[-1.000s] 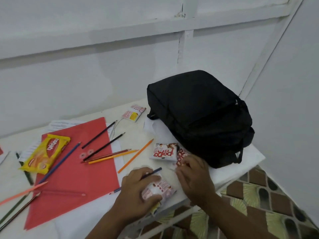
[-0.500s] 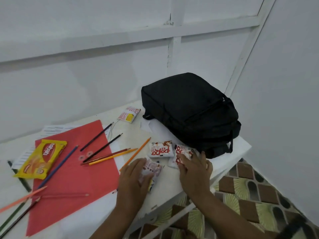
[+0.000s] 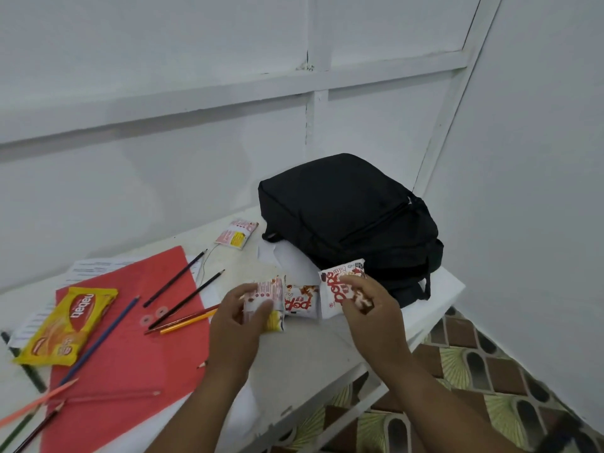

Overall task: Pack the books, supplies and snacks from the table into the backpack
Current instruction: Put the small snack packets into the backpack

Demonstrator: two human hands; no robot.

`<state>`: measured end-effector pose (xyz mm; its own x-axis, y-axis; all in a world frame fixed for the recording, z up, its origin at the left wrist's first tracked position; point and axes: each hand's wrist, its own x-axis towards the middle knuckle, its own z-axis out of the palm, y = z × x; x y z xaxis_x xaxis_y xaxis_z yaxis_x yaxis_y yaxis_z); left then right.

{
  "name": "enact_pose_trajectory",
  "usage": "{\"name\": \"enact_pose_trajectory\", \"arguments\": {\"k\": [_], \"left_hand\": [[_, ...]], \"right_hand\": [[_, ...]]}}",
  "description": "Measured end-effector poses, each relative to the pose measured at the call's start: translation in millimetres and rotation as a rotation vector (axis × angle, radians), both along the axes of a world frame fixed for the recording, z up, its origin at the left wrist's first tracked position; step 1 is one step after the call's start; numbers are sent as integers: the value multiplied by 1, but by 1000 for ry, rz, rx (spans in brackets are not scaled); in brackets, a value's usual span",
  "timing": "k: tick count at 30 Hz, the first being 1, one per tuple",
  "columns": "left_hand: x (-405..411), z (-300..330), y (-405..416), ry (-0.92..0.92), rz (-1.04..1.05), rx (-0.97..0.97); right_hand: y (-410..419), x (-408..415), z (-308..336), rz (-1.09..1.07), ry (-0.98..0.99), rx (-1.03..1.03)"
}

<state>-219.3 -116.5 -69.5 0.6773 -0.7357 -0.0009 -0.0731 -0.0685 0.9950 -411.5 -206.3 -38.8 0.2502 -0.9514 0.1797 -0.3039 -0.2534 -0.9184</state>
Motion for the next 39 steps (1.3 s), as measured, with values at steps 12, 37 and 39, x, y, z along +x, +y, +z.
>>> {"name": "enact_pose_trajectory", "arguments": {"k": [12,37,39], "left_hand": [[-19,58,-150,-107,-42,-44],[-61,54,-237,-914,-23,136],[-64,63,-237,-897,12,85]], "right_hand": [[-92,-46,43,14,-196,-45],[-242,-91,28,517,109,434],[-244,-84,28,537,67,445]]}}
